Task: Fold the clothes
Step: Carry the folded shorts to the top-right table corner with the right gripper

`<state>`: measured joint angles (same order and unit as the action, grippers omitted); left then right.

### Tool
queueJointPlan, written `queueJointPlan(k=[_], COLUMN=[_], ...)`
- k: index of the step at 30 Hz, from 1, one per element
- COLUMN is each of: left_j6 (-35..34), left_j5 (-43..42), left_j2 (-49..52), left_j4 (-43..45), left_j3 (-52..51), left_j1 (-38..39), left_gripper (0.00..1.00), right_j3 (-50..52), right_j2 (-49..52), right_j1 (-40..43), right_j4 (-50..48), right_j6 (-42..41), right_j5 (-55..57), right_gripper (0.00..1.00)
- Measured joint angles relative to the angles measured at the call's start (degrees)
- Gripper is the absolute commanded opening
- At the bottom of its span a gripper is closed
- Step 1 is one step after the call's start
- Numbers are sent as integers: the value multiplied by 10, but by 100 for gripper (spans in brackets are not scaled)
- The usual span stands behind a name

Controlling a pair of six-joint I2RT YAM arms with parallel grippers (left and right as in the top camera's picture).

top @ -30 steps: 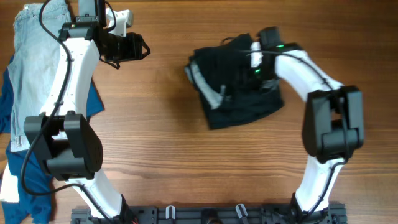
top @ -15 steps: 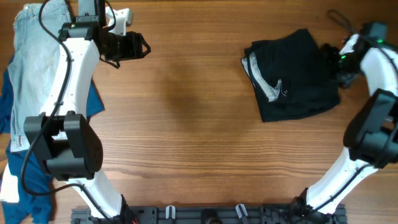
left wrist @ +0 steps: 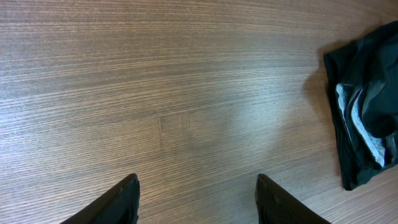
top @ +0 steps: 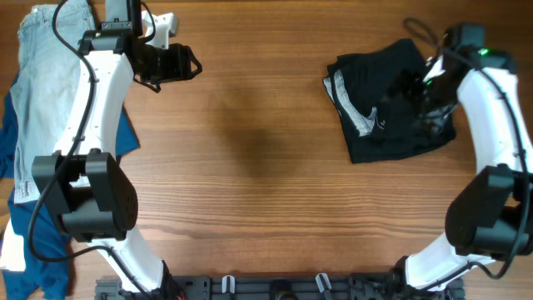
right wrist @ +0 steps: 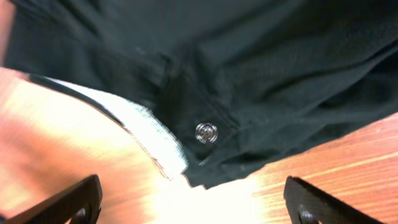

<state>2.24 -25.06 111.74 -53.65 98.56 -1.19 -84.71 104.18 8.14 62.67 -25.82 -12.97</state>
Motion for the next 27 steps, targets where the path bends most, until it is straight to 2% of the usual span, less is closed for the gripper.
queueJointPlan(k=[4, 7, 11, 14, 15, 17, 18, 19, 20, 24, 27], left_j6=[0, 0, 0, 0, 0, 0, 0, 0, 0, 0, 0], left_j5=[1, 2, 2, 2, 2, 2, 2, 2, 2, 2, 4], left_j2=[0, 0, 0, 0, 0, 0, 0, 0, 0, 0, 0], left_j4=[0, 0, 0, 0, 0, 0, 0, 0, 0, 0, 1], left_j3=[0, 0, 0, 0, 0, 0, 0, 0, 0, 0, 0], left_j1=[0, 0, 0, 0, 0, 0, 0, 0, 0, 0, 0], left_gripper=[60, 60, 60, 61, 61, 61, 61, 61, 61, 61, 61], right_j3=[84, 123, 159, 185, 189, 202, 207, 210, 213, 217, 217], right_j2=[3, 4, 5, 7, 7, 8, 8, 8, 8, 14, 38], right_j1=[-53, -105, -151, -160, -160, -160, -161, -162, -162, -160, -150], right_j4=[-73, -110, -160, -186, -191, -202, -206, -210, -218, -271, -349], right_j6=[19, 23, 41, 46, 46, 36, 26, 21, 15, -10, -19], right_j5=[53, 98, 149, 170, 175, 192, 202, 212, 217, 233, 236], right_gripper=[87, 89, 87, 75, 68, 46, 33, 14, 7, 4, 4])
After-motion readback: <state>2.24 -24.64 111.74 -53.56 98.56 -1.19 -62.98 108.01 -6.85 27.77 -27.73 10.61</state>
